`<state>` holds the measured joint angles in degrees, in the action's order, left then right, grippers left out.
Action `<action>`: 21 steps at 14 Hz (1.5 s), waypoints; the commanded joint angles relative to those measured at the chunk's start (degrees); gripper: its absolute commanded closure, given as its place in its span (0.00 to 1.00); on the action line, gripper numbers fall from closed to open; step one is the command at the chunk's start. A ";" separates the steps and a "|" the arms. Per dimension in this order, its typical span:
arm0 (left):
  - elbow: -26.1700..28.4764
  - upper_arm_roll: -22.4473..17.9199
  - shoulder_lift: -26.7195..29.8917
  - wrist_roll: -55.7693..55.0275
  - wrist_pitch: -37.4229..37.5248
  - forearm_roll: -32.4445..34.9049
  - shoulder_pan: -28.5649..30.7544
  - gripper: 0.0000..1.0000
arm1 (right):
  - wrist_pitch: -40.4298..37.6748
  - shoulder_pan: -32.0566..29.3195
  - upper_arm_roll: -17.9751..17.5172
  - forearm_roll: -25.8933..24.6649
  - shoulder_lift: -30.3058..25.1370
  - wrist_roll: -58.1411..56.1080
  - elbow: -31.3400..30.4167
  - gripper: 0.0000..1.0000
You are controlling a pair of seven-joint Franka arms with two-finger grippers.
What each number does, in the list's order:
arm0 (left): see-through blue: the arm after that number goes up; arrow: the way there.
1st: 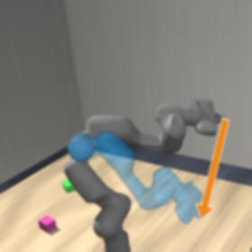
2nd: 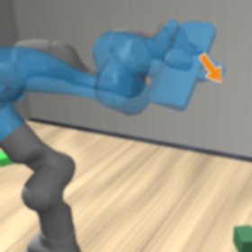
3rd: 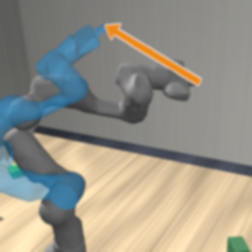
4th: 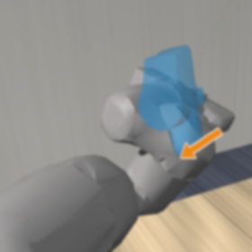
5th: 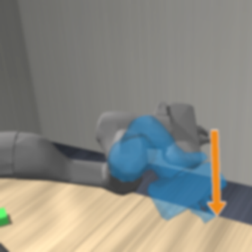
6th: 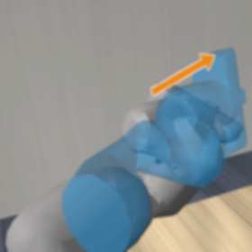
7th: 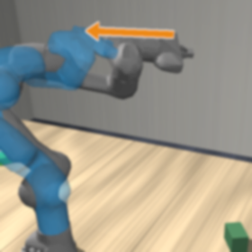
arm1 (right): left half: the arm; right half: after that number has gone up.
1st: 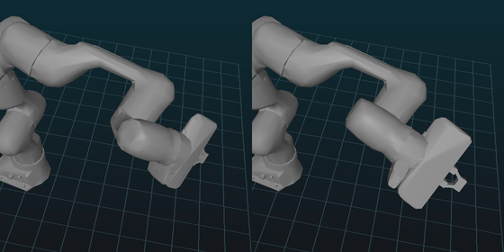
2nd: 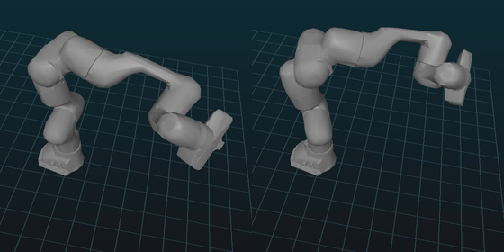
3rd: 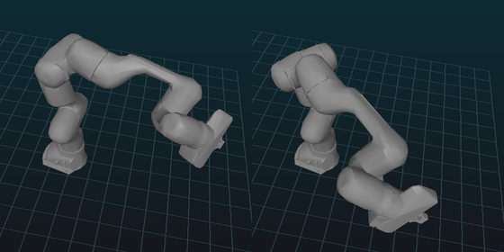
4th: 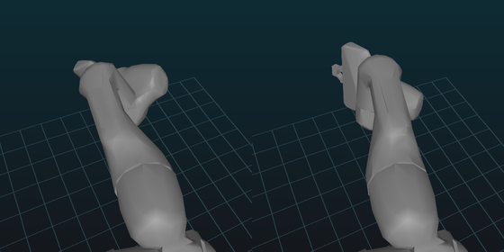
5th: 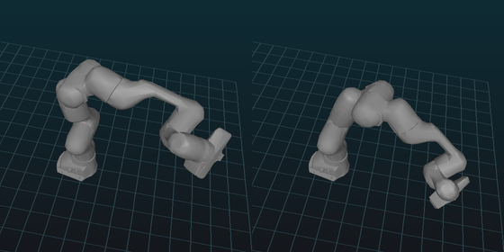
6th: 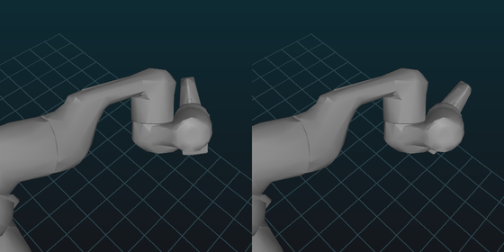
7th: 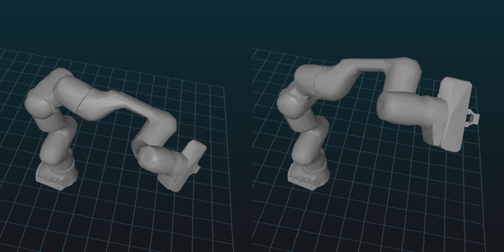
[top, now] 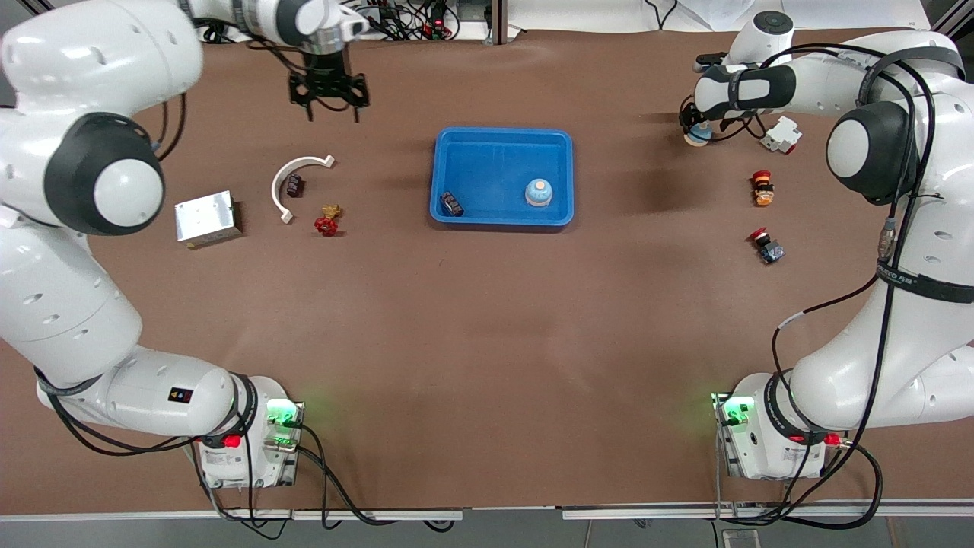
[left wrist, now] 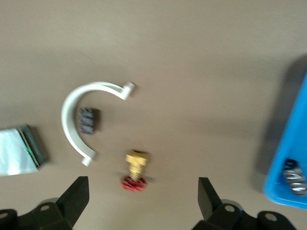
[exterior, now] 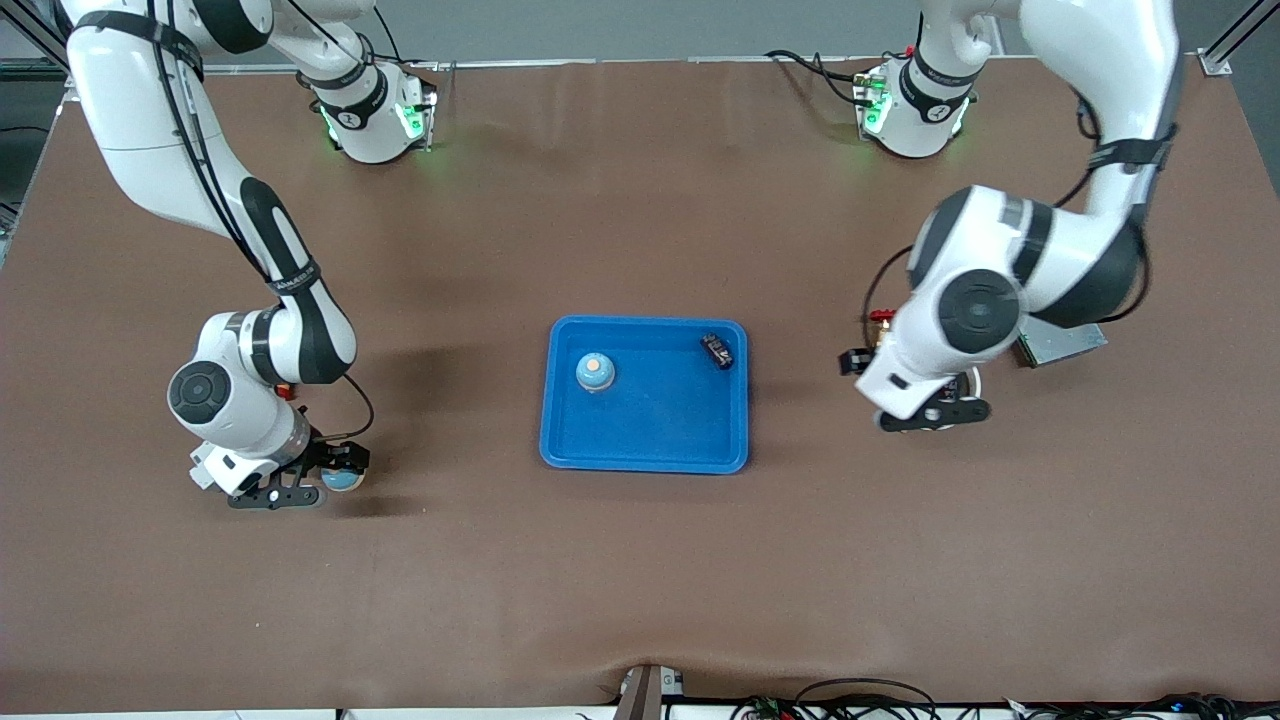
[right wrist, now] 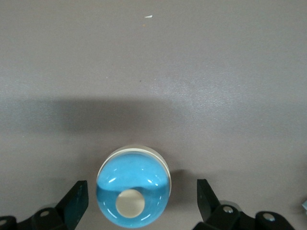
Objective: Place electrolytic capacitor and blue bell in tray
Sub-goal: 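Grasp the second blue bell with the right gripper while the left gripper grasps a capacitor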
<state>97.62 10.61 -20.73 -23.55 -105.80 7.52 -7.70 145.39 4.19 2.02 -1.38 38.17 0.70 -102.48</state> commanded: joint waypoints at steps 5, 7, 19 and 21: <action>14.70 0.72 3.60 9.75 -20.14 4.51 9.28 0.00 | 1.39 -0.94 -1.31 1.38 1.73 -0.79 1.49 0.05; 15.05 0.72 1.93 9.83 -23.12 4.69 10.86 0.00 | 1.21 -0.67 -1.31 1.64 1.73 -0.70 1.49 0.75; 19.01 0.46 -4.49 9.66 -29.82 4.61 11.48 0.00 | -18.10 3.45 -3.60 5.33 -0.02 12.10 13.60 1.00; 19.45 0.46 -4.93 9.14 -29.82 4.61 11.75 0.00 | -21.72 6.61 -3.60 4.81 -0.11 19.82 16.07 1.00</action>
<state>115.97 10.66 -25.76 -14.05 -134.92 11.04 3.20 127.02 7.81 -1.78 3.43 38.46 13.79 -88.67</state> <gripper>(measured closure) 0.000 0.348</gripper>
